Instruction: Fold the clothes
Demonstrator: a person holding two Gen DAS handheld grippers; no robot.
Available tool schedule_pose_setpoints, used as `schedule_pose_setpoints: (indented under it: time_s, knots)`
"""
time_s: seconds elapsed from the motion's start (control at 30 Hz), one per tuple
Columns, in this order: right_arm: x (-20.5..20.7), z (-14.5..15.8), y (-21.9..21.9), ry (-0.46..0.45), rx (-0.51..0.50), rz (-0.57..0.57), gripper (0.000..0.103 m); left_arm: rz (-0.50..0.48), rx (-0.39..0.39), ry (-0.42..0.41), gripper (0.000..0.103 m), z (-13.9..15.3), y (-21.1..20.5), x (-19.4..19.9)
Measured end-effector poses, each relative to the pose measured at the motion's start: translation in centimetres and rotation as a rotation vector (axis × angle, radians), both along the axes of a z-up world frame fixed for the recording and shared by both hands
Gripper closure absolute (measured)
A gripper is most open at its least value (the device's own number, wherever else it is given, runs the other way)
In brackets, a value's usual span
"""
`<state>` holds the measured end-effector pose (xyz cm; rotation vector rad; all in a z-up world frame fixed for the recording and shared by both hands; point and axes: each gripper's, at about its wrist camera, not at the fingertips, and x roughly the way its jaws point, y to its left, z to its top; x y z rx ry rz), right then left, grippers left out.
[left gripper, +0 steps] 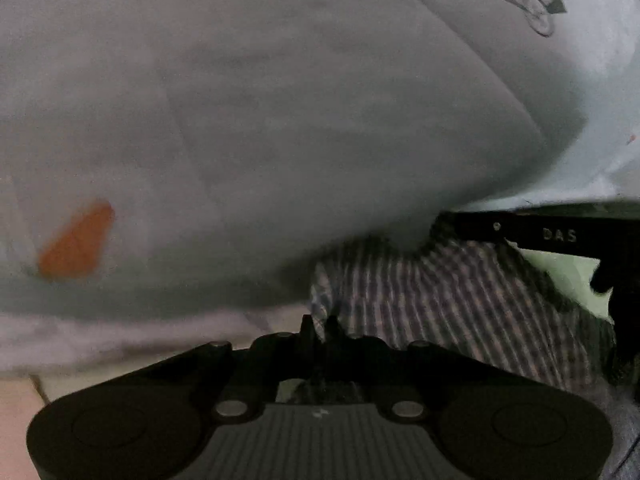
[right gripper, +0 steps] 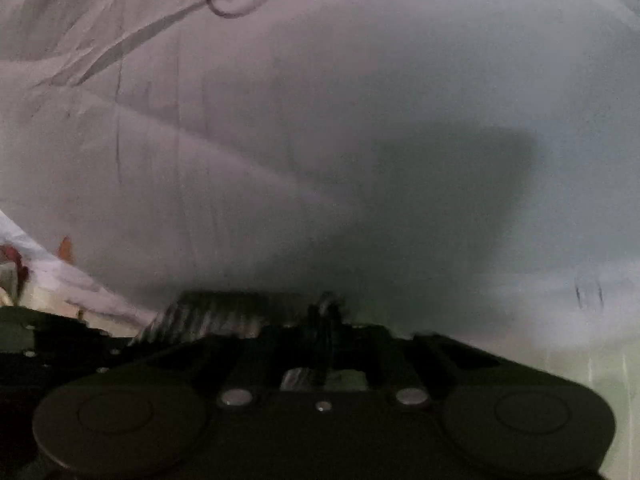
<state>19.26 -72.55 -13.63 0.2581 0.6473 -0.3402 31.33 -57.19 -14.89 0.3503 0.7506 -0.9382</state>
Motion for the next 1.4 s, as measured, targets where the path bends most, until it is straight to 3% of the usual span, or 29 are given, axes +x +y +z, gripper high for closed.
schedule_pose_setpoints:
  time_s: [0.1, 0.17, 0.2, 0.23, 0.27, 0.3, 0.33, 0.4, 0.53, 0.73, 1.0, 1.1, 1.23, 1.4]
  knots:
    - [2.1, -2.4, 1.4, 0.072, -0.072, 0.055, 0.102, 0.039, 0.056, 0.002, 0.096, -2.4, -0.3, 0.1]
    - [2.0, -3.3, 2.5, 0.116, -0.123, 0.048, 0.099, 0.058, 0.059, -0.038, 0.088, -2.9, 0.0, -1.0]
    - [1.4, -3.1, 2.8, 0.112, -0.136, 0.024, 0.095, 0.068, 0.06, -0.058, 0.079, -3.1, 0.1, -1.5]
    - [0.6, -2.6, 2.9, 0.098, -0.132, -0.003, 0.07, 0.077, 0.056, -0.078, 0.065, -2.6, 0.5, -2.0]
    - [-0.5, -2.1, 3.1, 0.079, -0.123, -0.028, 0.038, 0.086, 0.052, -0.098, 0.058, -2.1, 0.8, -2.5]
    - [-1.8, -1.5, 3.2, 0.059, -0.116, -0.052, 0.03, 0.095, 0.049, -0.119, 0.046, -1.6, 1.1, -2.9]
    - [-3.2, -0.9, 3.5, 0.04, -0.111, -0.069, 0.026, 0.104, 0.042, -0.137, 0.038, -1.0, 1.5, -3.4]
    - [-6.7, 0.3, 4.0, 0.021, -0.098, -0.091, 0.025, 0.123, -0.007, -0.148, 0.032, 0.7, 3.1, -4.5]
    - [-16.4, 1.8, 5.9, 0.017, -0.101, -0.179, 0.01, 0.178, -0.052, -0.168, 0.021, 3.6, 6.3, -7.7]
    - [-31.6, 0.5, 8.0, 0.114, 0.032, -0.371, 0.01, 0.186, 0.008, -0.057, 0.021, 4.0, 11.5, -16.2]
    - [-49.9, -3.6, 10.2, 0.188, 0.165, -0.644, 0.008, 0.263, 0.116, 0.168, 0.021, -0.1, 15.8, -33.2]
    - [-54.5, -4.5, 9.0, 0.168, 0.182, -0.749, 0.008, 0.274, 0.152, 0.242, 0.021, -1.3, 17.1, -39.0]
    - [-59.4, -4.8, 5.5, 0.127, 0.161, -0.844, 0.008, 0.27, 0.235, 0.182, 0.02, -1.5, 17.1, -44.4]
    - [-63.8, -4.8, 1.5, 0.054, 0.206, -0.918, 0.008, 0.335, 0.242, 0.218, 0.019, -1.3, 16.9, -47.6]
